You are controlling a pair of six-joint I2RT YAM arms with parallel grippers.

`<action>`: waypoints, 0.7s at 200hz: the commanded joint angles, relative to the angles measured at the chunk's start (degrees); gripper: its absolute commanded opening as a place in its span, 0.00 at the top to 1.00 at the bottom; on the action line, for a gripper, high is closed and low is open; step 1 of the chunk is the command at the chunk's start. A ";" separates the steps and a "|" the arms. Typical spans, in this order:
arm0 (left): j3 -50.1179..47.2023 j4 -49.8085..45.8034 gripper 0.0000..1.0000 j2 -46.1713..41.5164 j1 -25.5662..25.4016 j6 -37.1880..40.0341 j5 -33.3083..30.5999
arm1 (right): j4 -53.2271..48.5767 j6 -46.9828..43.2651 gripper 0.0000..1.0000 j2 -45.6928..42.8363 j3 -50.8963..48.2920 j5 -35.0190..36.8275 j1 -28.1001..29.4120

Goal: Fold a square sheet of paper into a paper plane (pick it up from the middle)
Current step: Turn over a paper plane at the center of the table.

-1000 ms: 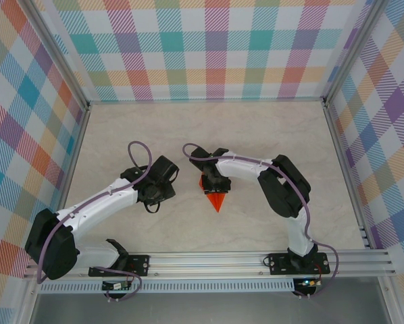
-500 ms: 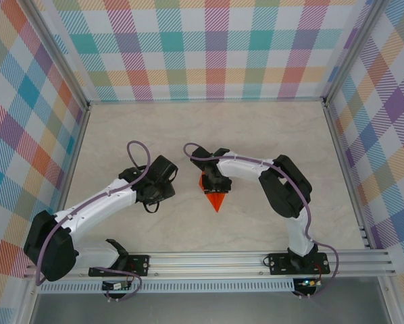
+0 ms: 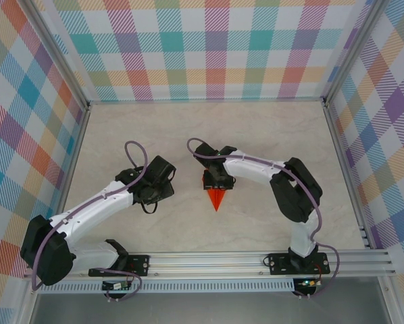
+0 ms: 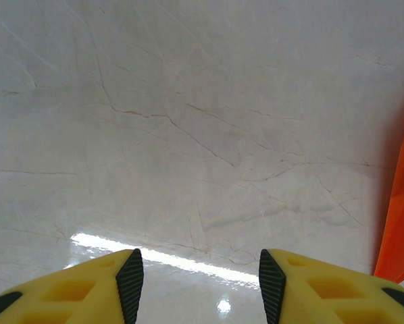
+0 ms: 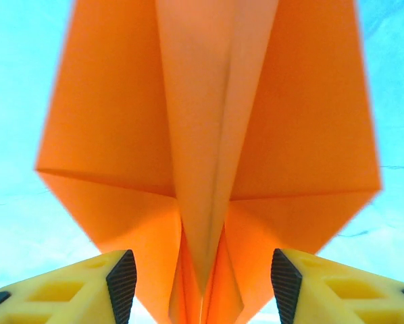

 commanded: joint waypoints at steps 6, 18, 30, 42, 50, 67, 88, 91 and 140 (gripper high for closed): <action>-0.19 -0.29 0.49 -0.62 0.67 1.16 -1.70 | -2.34 -1.23 0.41 -4.99 -0.04 2.46 -0.29; -0.21 -0.46 0.48 -0.41 0.67 1.20 -1.57 | -2.96 -1.18 0.41 -5.87 -0.18 2.95 -0.27; -0.31 -0.56 0.48 -0.48 0.67 1.14 -1.64 | -3.55 -0.57 0.41 -6.92 -0.35 3.75 -0.31; -0.58 -0.47 0.48 -0.84 0.74 1.16 -1.68 | -3.36 -0.19 0.41 -8.65 -1.26 4.52 -0.26; -0.83 -0.30 0.47 -1.16 0.75 1.15 -1.83 | -2.91 0.09 0.41 -10.09 -2.13 5.30 -0.26; -1.35 0.21 0.47 -2.57 0.75 1.39 -2.50 | -1.62 0.18 0.37 -14.60 -4.49 7.75 -0.27; -2.81 2.17 0.45 -6.24 0.75 3.04 -3.84 | 0.38 -1.18 0.30 -22.71 -8.55 12.46 -0.28; -3.01 2.41 0.45 -7.02 0.75 3.22 -4.25 | 0.68 -1.38 0.29 -24.06 -9.18 13.45 -0.31; -5.55 2.20 0.31 -16.33 1.24 4.96 -14.25 | 3.46 -6.22 0.13 -43.84 -18.85 32.93 -0.90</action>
